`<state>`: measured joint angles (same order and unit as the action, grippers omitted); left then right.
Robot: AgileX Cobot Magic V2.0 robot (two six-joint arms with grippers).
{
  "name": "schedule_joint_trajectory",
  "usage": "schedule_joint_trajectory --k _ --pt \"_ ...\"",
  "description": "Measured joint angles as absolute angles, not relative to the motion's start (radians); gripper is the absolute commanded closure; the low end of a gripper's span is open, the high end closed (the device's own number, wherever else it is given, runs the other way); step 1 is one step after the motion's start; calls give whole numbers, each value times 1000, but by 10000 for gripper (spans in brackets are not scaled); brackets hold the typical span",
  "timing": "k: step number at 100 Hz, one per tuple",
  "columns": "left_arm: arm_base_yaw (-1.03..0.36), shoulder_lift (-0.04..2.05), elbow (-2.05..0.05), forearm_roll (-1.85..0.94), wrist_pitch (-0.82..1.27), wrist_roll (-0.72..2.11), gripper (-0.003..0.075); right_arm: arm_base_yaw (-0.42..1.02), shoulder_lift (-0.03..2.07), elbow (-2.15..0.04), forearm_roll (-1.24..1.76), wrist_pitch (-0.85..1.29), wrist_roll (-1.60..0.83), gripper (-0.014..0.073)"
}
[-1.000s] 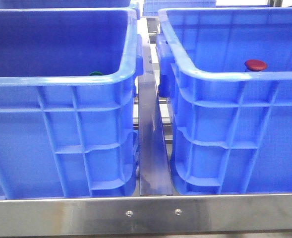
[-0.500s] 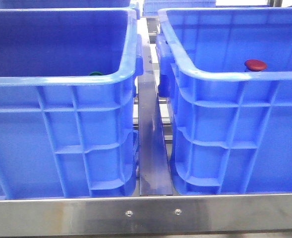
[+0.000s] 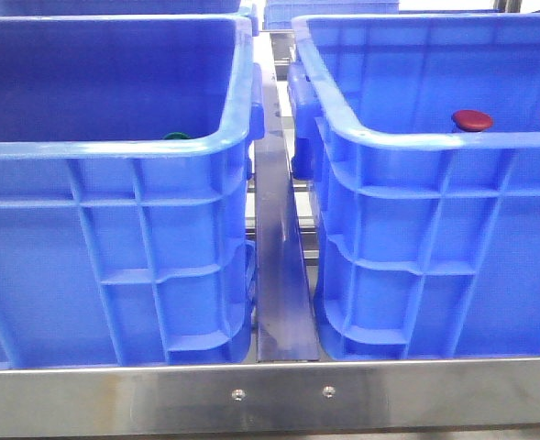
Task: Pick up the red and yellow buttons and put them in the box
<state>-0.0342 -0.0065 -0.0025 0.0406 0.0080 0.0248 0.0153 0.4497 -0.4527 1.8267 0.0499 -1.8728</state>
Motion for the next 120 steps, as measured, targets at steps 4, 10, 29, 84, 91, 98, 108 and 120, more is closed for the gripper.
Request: schedule_joint_trajectory --k 4,10,29,84,91,98,108,120 --pt "-34 -6 -2 41 8 25 741 15 450 -453 1827 50 -1873 662" --pt "-34 -6 -2 41 8 25 741 15 450 -453 1827 50 -1873 662" --pt "-34 -6 -2 40 8 25 741 15 450 -453 1827 50 -1873 662" --pt "-34 -6 -2 40 8 25 741 15 450 -453 1827 46 -1850 662" --pt "-34 -6 -2 40 8 25 741 15 450 -453 1795 46 -1777 662" --pt "-34 -6 -2 40 8 25 741 15 450 -453 1684 49 -1651 662" --pt "-34 -6 -2 40 8 25 741 15 450 -453 1438 66 -1405 662" --pt "-34 -6 -2 40 8 25 741 15 450 -453 1066 106 -1032 662"
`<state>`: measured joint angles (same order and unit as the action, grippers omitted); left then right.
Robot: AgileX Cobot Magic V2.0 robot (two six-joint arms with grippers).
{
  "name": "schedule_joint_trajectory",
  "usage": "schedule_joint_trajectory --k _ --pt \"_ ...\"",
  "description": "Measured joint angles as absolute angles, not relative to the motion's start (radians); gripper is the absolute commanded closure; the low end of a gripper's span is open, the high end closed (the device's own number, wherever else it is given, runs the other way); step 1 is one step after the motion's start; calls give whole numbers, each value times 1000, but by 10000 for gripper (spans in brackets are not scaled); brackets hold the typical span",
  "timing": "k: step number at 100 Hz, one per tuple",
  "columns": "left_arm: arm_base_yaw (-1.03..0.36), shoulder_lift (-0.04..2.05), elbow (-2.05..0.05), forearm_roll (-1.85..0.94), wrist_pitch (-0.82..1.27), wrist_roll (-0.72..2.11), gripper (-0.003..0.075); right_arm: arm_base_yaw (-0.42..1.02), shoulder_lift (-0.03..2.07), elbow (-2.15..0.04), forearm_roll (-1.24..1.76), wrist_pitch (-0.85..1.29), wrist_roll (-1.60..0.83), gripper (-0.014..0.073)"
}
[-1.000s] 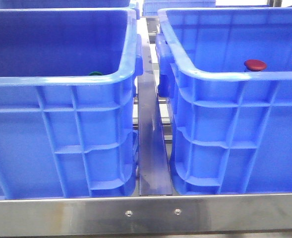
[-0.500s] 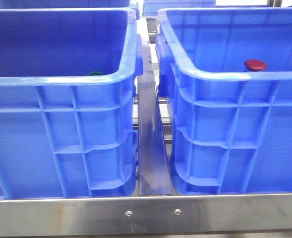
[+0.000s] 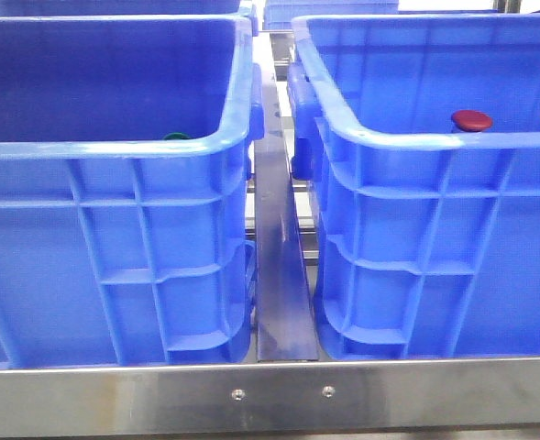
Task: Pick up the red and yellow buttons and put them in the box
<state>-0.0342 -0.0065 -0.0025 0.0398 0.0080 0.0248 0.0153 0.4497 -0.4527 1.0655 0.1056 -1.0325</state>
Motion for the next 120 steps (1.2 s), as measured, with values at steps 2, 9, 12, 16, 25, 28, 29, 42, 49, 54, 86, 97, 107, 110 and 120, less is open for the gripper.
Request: schedule_joint_trajectory --k 2,9,12,16,25,28,29,42,49,54,86,97,107,110,120 --pt "-34 -6 -2 40 8 25 741 15 450 -453 999 112 -963 662" --pt "-34 -6 -2 40 8 25 741 15 450 -453 781 135 -738 662" --pt "-34 -6 -2 40 8 25 741 15 447 -452 681 140 -653 662" --pt "-34 -6 -2 40 8 25 741 15 439 -452 588 150 -534 662" --pt "-34 -6 -2 40 8 25 741 15 412 -452 385 159 -330 662" --pt "-34 -6 -2 40 8 25 741 15 402 -452 326 161 -283 662" --pt "-34 -6 -2 40 8 25 741 15 397 -452 315 161 -263 662" --pt "-34 -6 -2 40 8 25 741 15 341 -429 197 154 -159 662" --pt "-34 -6 -2 40 8 25 741 15 304 -391 176 127 -137 662" --pt "-34 -6 -2 40 8 25 741 15 273 -355 172 98 -127 662" --pt "-34 -6 -2 40 8 25 741 15 40 -91 72 -28 0 662" --pt "-34 -6 -2 40 8 25 741 15 -4 -34 44 -44 40 662" --pt "-34 -6 -2 40 8 25 741 15 -9 12 39 -76 49 662" --pt "-34 -6 -2 40 8 25 741 15 -9 19 37 -86 51 662" --pt "-34 -6 -2 40 8 25 741 15 -9 27 37 -122 55 662"
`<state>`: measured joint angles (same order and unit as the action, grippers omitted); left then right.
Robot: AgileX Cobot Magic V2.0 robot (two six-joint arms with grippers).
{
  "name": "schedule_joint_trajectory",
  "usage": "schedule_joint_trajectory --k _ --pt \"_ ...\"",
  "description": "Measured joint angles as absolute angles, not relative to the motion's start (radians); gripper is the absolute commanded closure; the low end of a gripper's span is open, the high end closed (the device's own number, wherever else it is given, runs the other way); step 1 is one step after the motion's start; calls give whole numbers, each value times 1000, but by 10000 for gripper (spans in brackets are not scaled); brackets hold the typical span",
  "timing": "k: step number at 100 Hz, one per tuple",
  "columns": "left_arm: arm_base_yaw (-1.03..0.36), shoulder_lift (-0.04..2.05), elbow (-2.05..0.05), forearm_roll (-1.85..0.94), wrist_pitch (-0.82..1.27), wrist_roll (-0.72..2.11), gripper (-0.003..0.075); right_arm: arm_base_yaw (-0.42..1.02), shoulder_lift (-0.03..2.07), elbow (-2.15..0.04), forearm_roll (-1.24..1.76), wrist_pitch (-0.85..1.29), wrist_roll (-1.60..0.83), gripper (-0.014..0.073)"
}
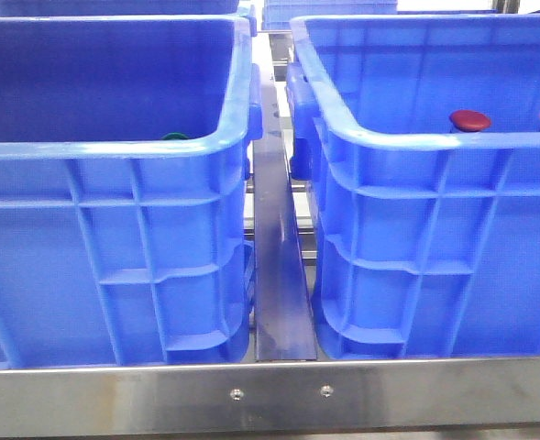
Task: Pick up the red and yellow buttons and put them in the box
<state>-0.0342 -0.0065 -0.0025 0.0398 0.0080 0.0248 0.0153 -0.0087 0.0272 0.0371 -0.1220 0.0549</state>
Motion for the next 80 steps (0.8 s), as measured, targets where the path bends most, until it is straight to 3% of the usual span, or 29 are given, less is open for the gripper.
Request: schedule_joint_trajectory --k 80 --pt "-34 -6 -2 40 8 25 741 15 -10 27 37 -143 57 662"
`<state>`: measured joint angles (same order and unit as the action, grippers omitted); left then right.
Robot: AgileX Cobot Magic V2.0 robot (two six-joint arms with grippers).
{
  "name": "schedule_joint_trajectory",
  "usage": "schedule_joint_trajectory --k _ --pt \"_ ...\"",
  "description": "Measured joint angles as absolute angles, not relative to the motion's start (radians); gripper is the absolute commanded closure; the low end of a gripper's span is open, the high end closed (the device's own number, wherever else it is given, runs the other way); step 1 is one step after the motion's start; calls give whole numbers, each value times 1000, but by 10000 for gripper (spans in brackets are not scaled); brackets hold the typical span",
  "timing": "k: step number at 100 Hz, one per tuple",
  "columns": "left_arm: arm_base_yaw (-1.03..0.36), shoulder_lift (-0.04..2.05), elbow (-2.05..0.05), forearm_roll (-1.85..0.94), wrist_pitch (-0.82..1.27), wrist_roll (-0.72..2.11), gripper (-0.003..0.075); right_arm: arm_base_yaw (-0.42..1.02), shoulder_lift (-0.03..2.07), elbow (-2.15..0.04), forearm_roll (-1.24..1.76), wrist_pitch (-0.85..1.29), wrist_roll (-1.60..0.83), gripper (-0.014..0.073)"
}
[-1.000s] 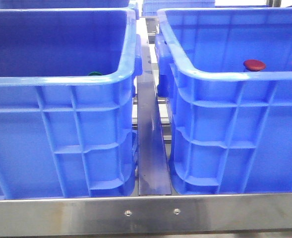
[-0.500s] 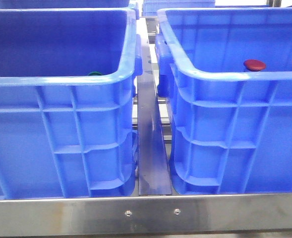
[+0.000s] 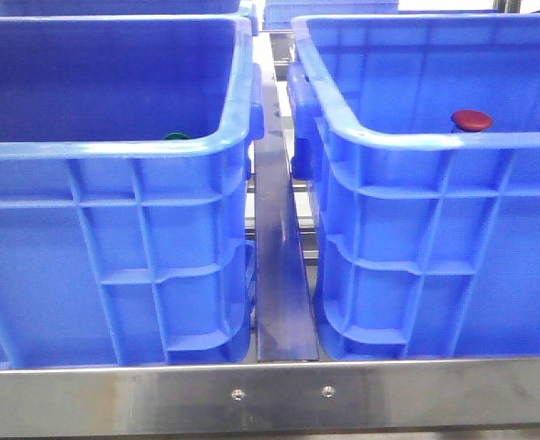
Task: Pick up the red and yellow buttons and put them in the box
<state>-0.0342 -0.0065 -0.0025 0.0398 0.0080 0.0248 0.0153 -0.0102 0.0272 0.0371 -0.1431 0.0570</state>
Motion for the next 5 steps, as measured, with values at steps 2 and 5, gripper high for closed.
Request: schedule_joint_trajectory --k 2,5 --pt "-34 -6 -2 40 8 25 741 15 -10 27 37 -143 57 662" --pt "-34 -6 -2 40 8 25 741 15 -10 27 37 -143 57 662"
